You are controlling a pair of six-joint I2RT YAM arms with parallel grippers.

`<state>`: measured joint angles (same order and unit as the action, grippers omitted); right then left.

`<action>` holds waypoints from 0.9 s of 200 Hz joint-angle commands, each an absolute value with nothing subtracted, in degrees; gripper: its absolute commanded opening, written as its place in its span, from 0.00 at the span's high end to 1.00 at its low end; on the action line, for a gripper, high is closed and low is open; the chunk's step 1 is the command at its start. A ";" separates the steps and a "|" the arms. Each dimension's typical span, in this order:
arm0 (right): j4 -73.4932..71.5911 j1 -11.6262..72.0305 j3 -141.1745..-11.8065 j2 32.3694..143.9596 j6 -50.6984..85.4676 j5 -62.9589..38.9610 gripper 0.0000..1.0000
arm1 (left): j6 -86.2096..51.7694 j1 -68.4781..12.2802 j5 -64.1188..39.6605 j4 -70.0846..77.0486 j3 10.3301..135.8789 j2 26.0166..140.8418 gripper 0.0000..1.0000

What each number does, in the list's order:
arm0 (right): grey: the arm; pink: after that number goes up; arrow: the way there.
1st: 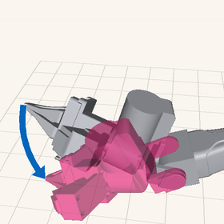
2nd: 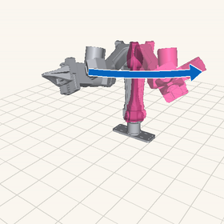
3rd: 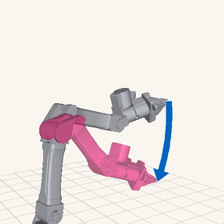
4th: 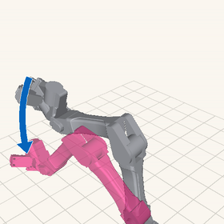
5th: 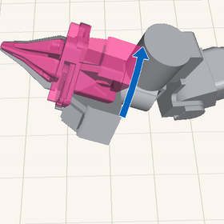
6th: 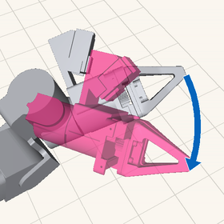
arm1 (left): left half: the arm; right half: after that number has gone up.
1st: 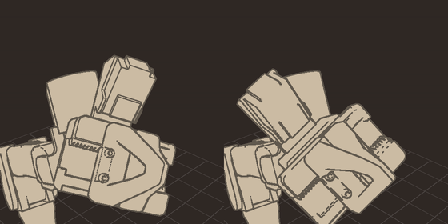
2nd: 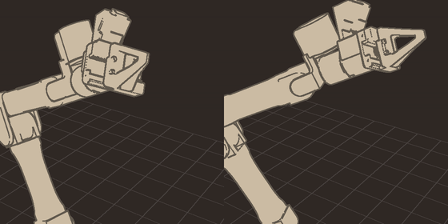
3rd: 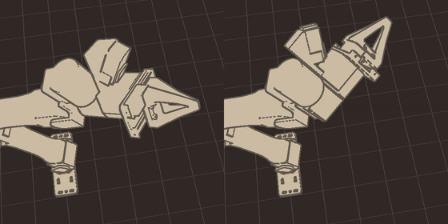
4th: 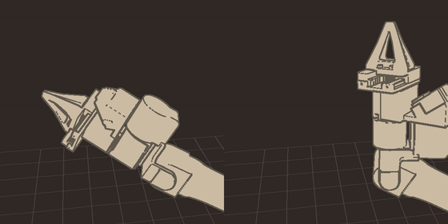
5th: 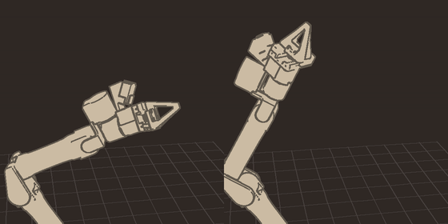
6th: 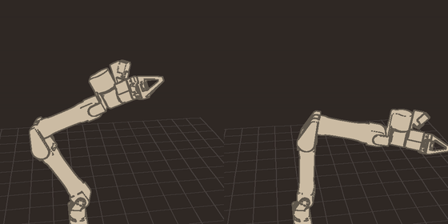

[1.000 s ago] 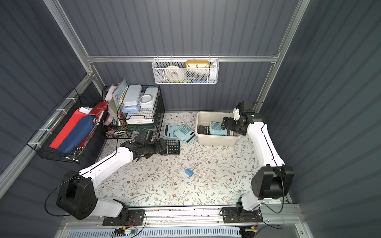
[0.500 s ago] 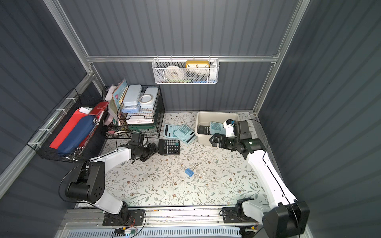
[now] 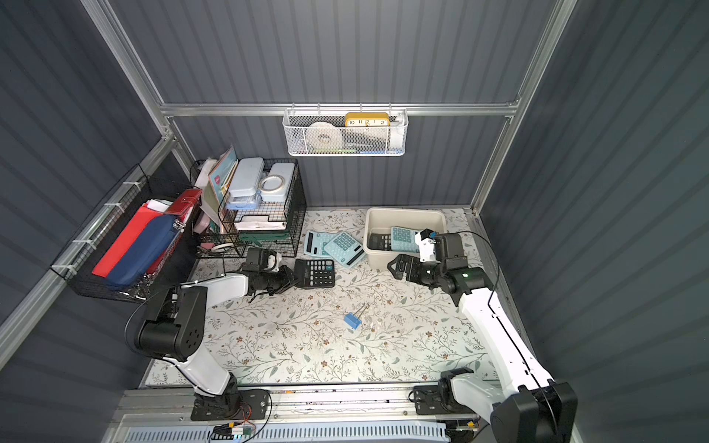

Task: Put the calculator in the storage box
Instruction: Pick up the calculator at the center of the board.

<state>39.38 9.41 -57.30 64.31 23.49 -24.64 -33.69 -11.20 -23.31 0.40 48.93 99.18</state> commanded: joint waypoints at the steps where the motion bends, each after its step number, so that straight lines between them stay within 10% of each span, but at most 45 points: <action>1: 38.36 9.58 -57.13 63.30 24.09 -25.79 0.01 | -32.14 -10.72 -25.66 2.07 47.73 101.02 0.75; 69: 38.81 9.58 -56.88 61.79 24.47 -24.81 0.01 | -30.76 -10.81 -24.98 -5.60 45.89 96.02 1.00; 180: 39.21 9.52 -53.45 58.31 27.88 -18.57 0.01 | -33.58 -13.80 -22.23 -26.34 54.38 76.58 1.00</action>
<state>39.62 9.39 -54.54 59.92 26.30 -21.30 -32.86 -12.47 -22.63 -20.73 50.74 80.66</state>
